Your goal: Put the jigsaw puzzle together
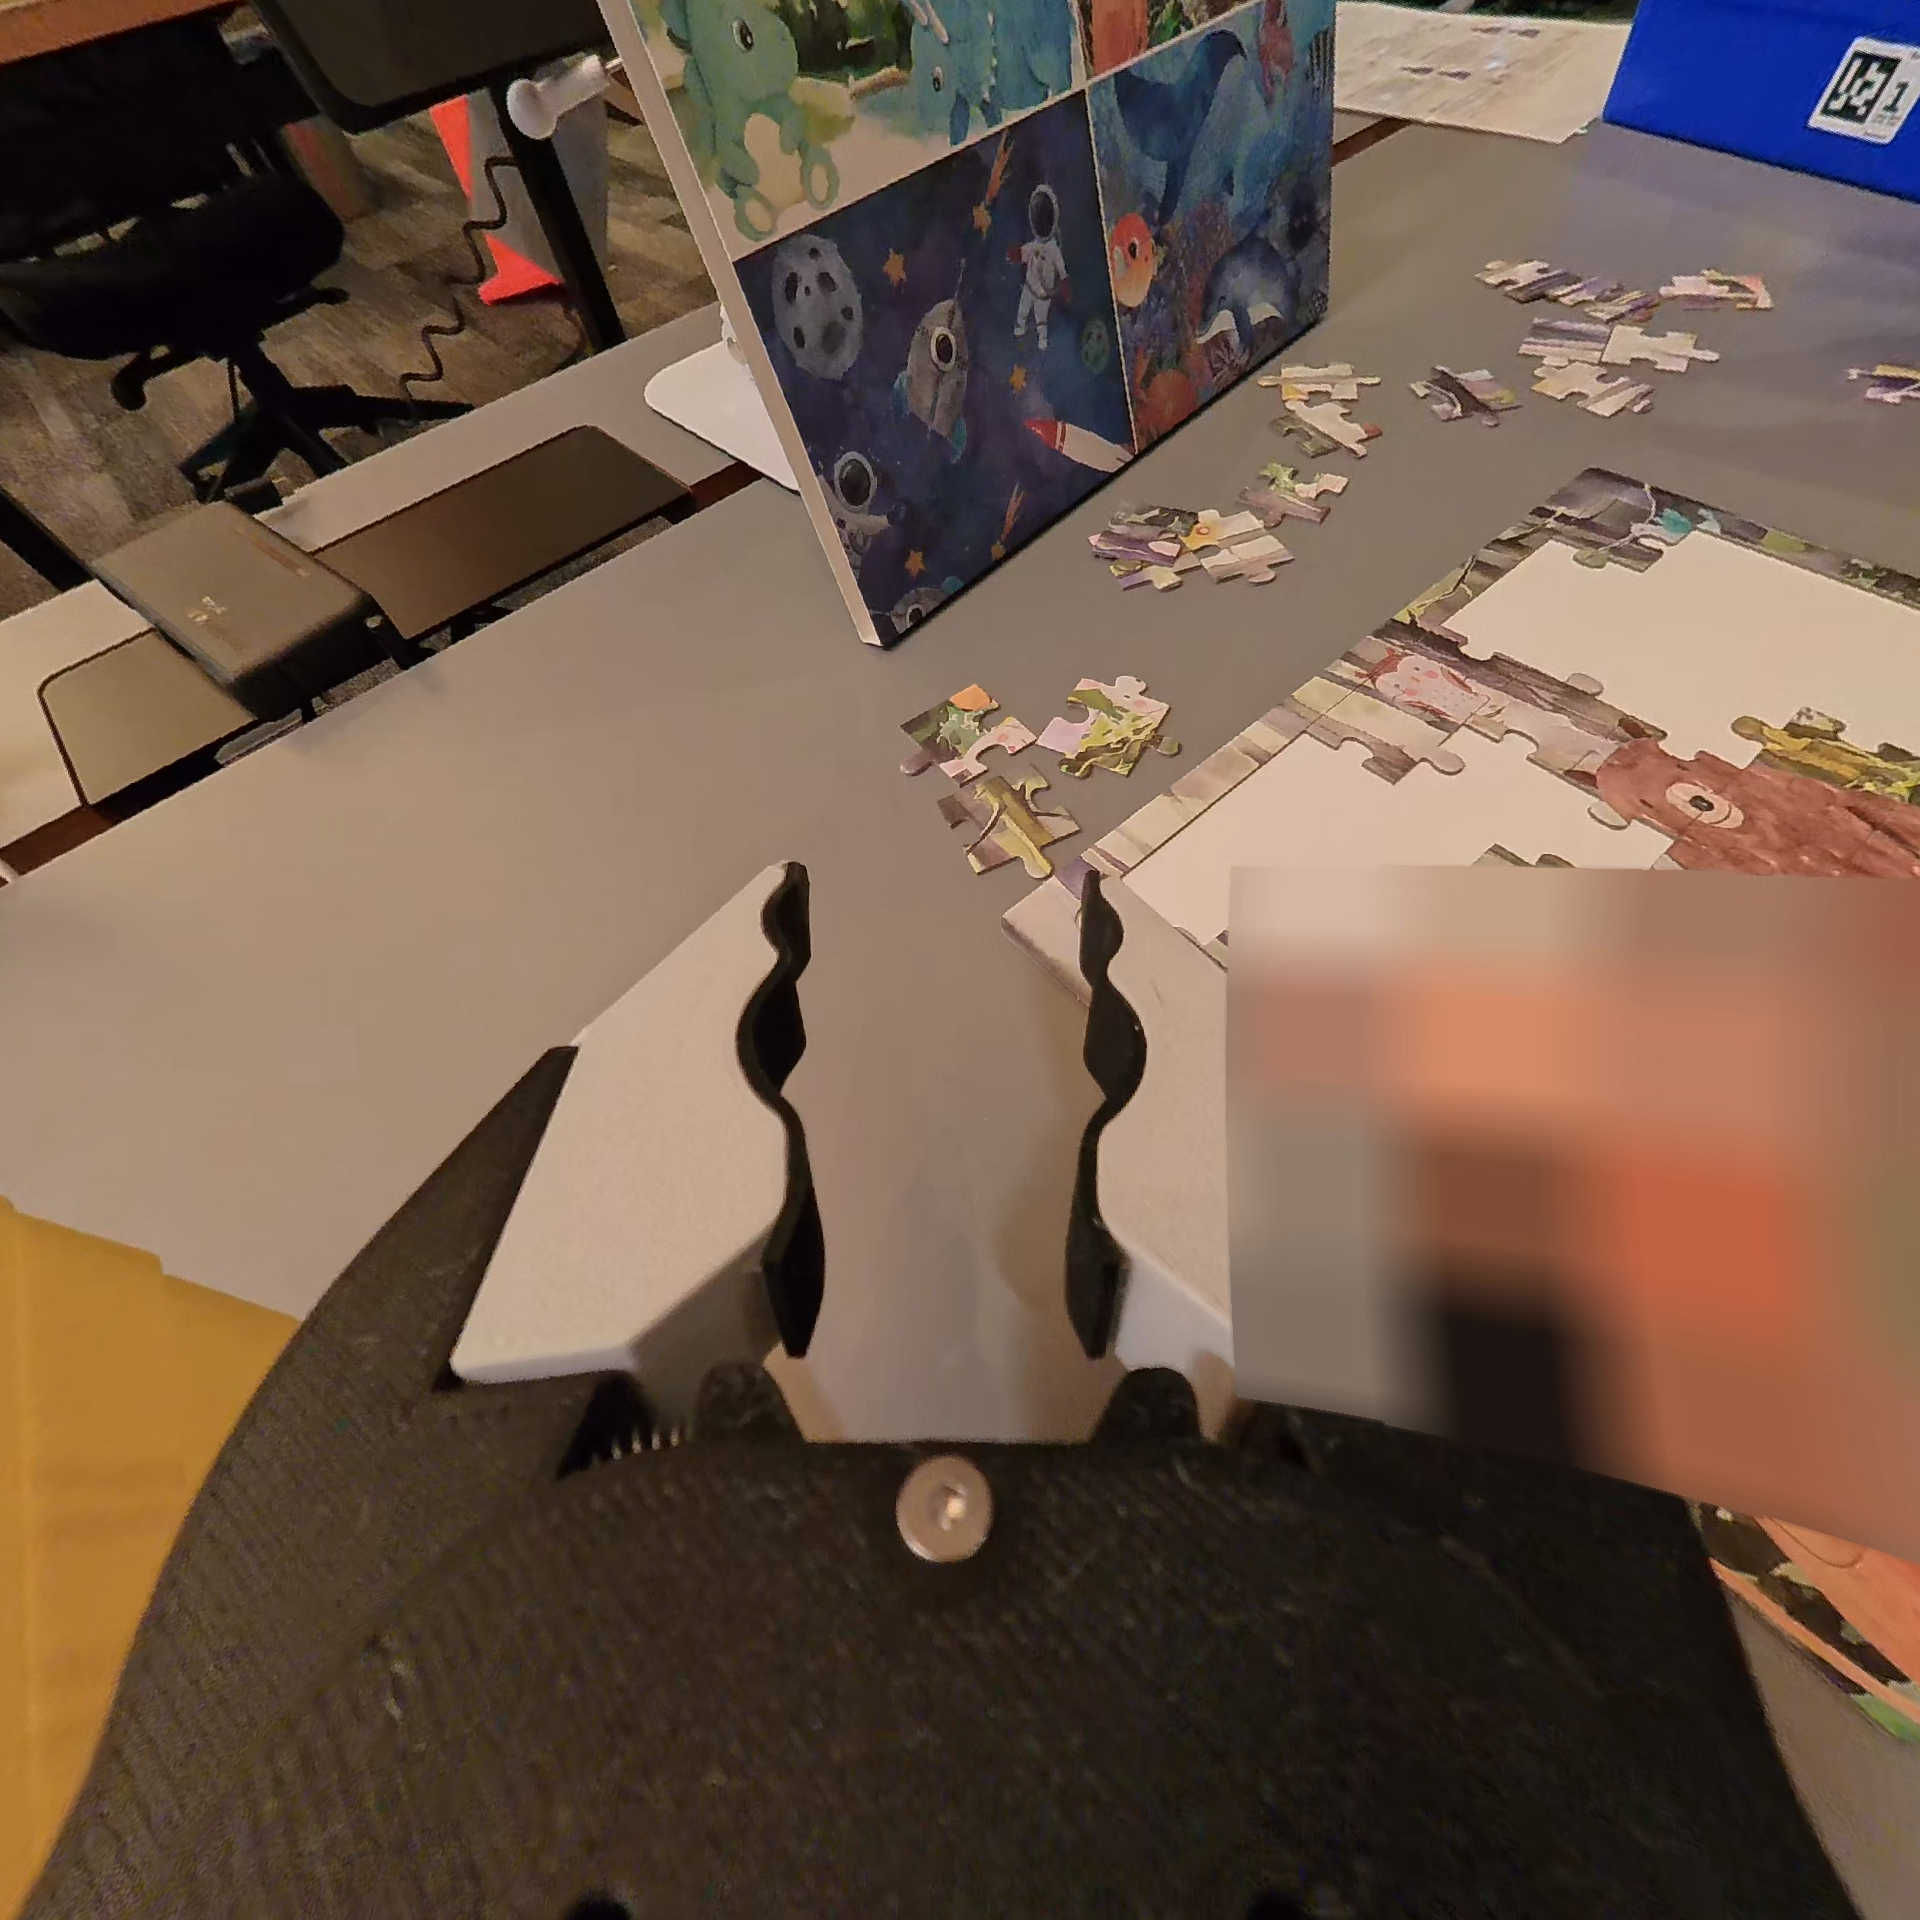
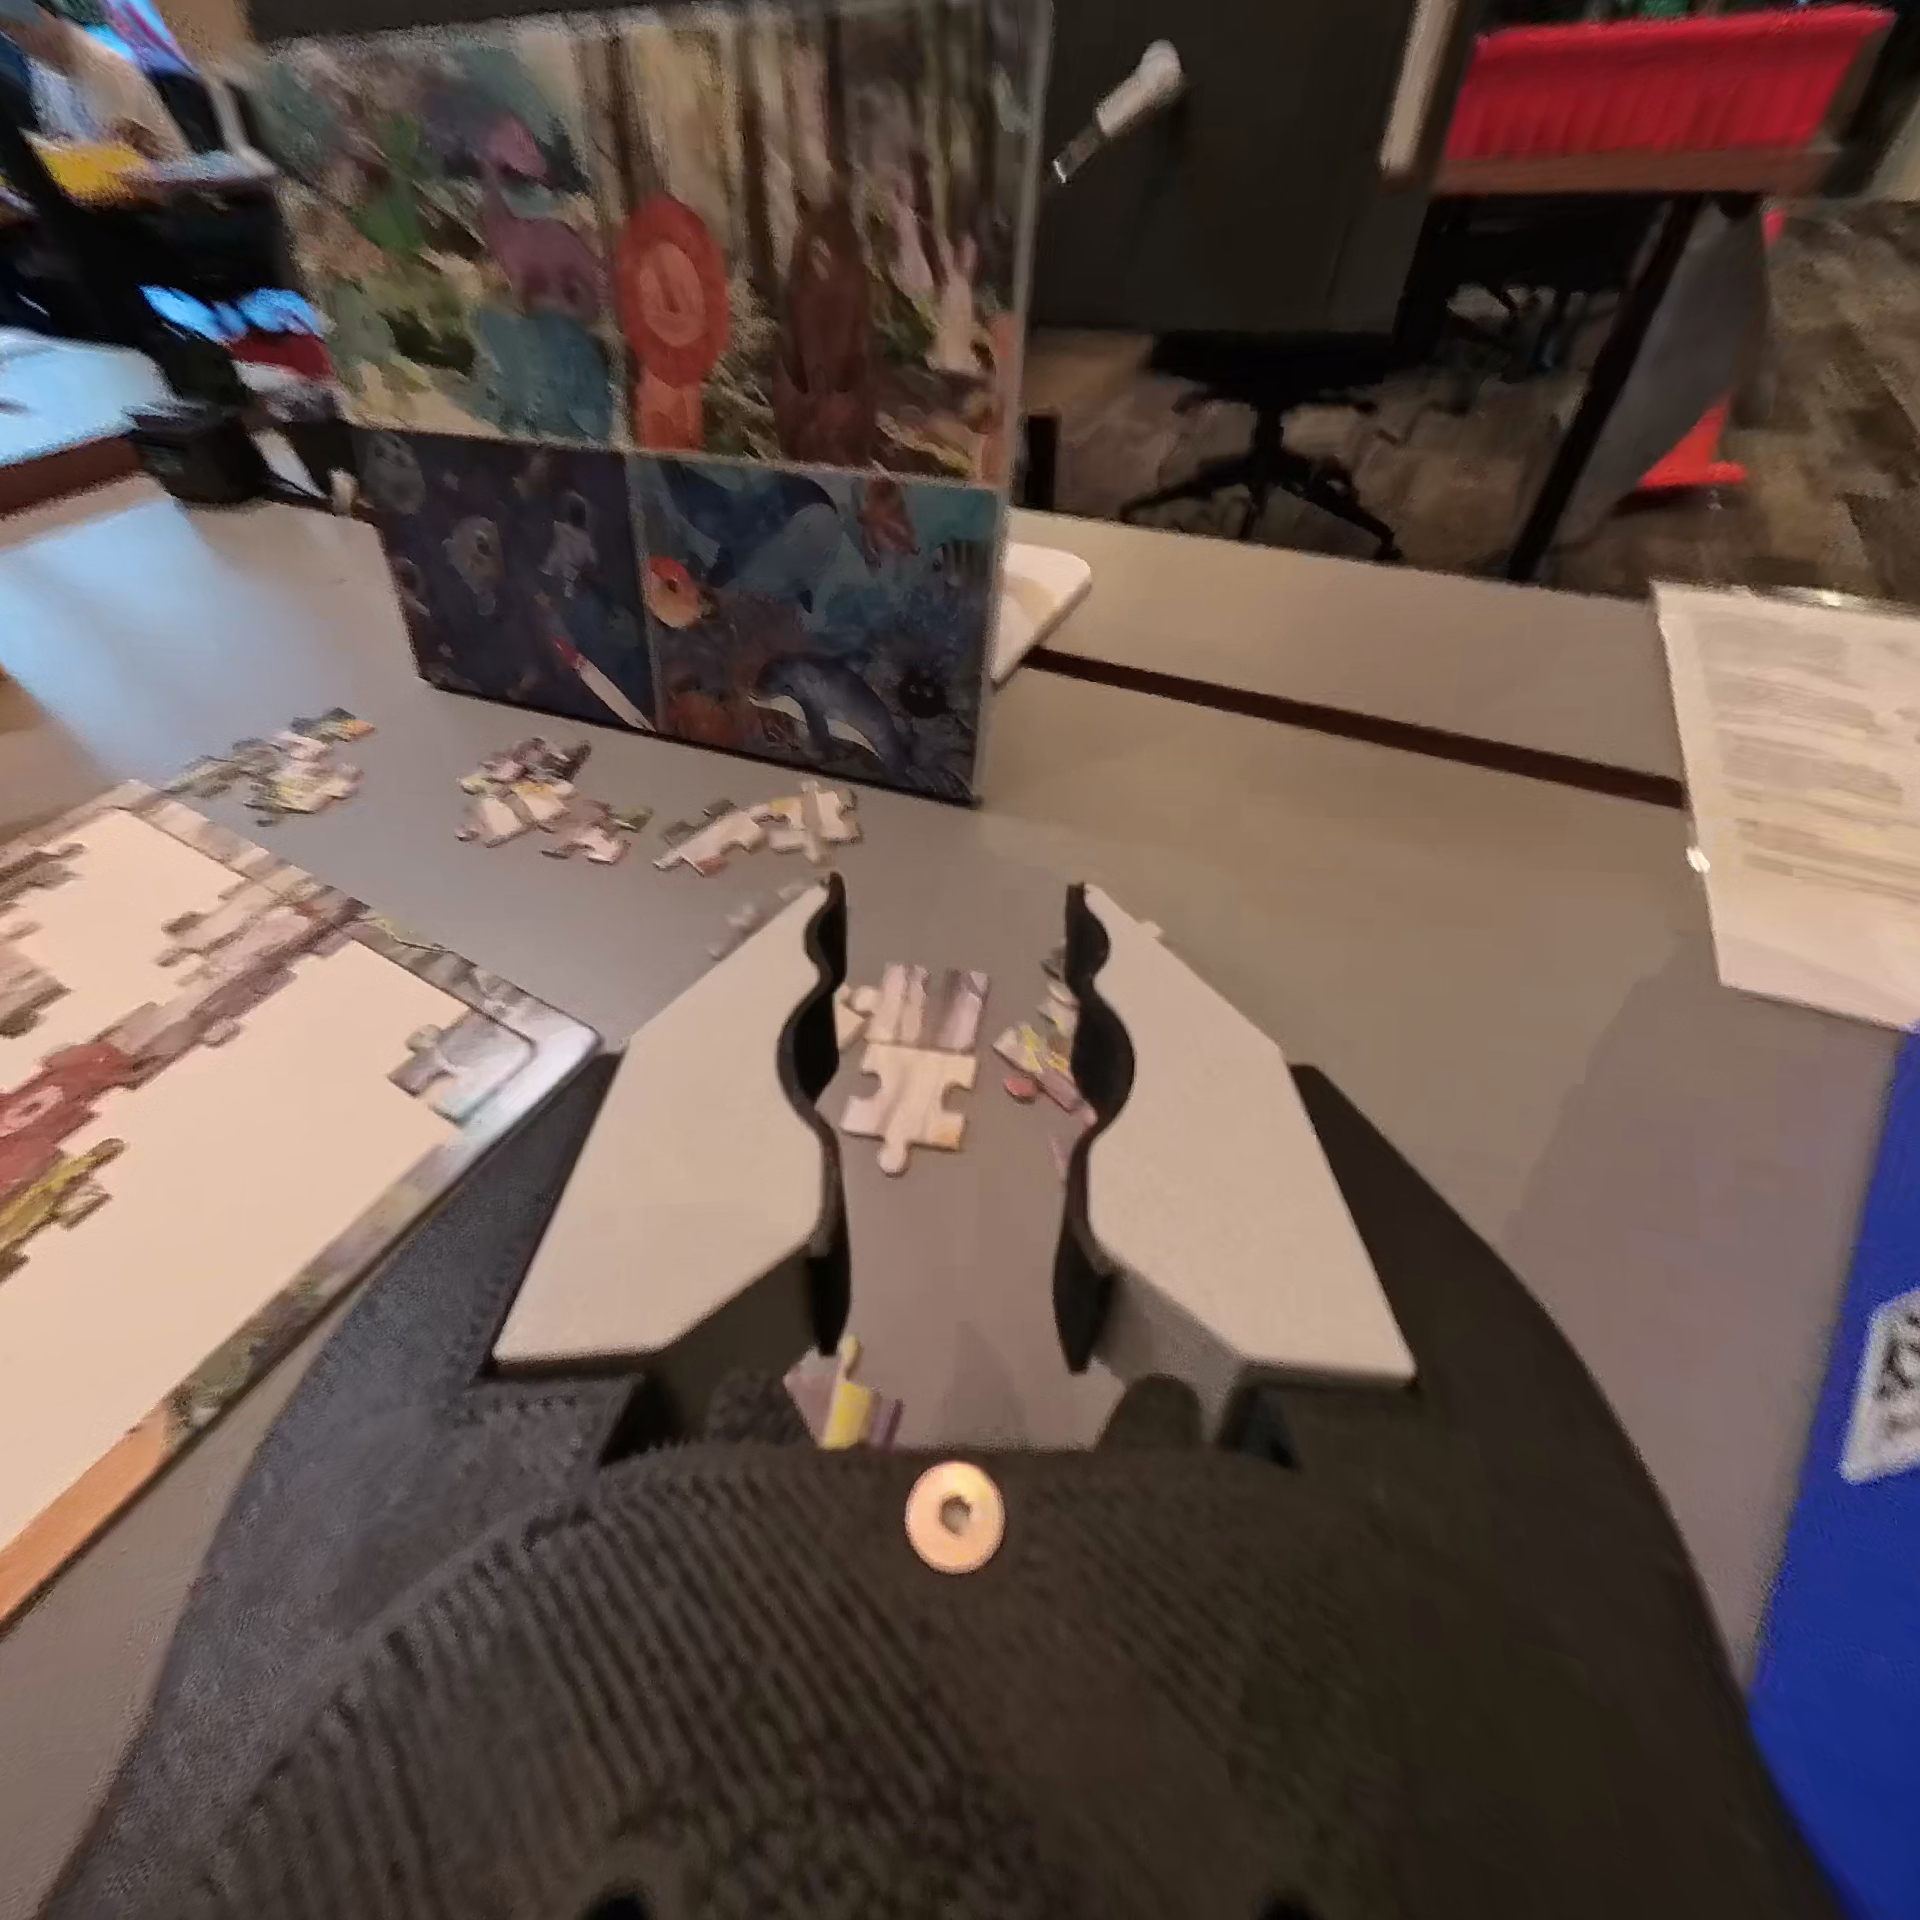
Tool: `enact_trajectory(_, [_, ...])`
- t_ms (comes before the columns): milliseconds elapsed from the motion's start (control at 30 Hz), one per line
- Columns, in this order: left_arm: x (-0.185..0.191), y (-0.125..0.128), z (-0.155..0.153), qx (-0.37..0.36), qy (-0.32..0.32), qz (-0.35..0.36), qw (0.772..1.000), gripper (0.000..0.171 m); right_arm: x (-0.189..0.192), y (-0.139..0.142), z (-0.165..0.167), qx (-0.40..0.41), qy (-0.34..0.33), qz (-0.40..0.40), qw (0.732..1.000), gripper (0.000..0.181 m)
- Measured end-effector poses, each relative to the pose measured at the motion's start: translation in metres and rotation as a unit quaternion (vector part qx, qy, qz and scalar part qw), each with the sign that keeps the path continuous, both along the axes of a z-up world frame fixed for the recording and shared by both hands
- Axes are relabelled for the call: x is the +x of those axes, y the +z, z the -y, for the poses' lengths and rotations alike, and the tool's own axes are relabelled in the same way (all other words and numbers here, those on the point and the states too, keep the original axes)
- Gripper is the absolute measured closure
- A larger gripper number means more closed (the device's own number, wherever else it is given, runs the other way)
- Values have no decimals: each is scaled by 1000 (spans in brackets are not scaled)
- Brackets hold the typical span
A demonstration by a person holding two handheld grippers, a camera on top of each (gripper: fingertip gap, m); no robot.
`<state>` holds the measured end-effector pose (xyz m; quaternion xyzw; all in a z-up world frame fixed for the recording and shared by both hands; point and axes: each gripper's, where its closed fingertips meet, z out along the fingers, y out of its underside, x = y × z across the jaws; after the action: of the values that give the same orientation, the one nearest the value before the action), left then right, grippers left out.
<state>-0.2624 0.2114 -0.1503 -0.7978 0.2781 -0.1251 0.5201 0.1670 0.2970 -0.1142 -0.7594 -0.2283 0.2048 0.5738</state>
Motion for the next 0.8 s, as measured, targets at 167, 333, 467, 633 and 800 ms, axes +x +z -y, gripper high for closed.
enact_trajectory(167, [-1,-2,-1,-4,2,0,1000,121,-2,-42,-8,-70,-22,81,994,137])
enact_trajectory(333, [-6,2,-2,2,11,5,1000,121,-21,-73,-21,-113,-14,158,981,135])
enact_trajectory(467, [-6,3,-2,3,11,9,1000,121,-32,-93,-27,-143,-4,195,970,136])
enact_trajectory(633, [-2,1,-2,2,5,4,1000,121,-37,-97,-25,-180,19,146,973,145])
enact_trajectory(800, [1,-2,-2,-4,1,7,1000,121,-32,-97,-27,-196,26,125,972,156])
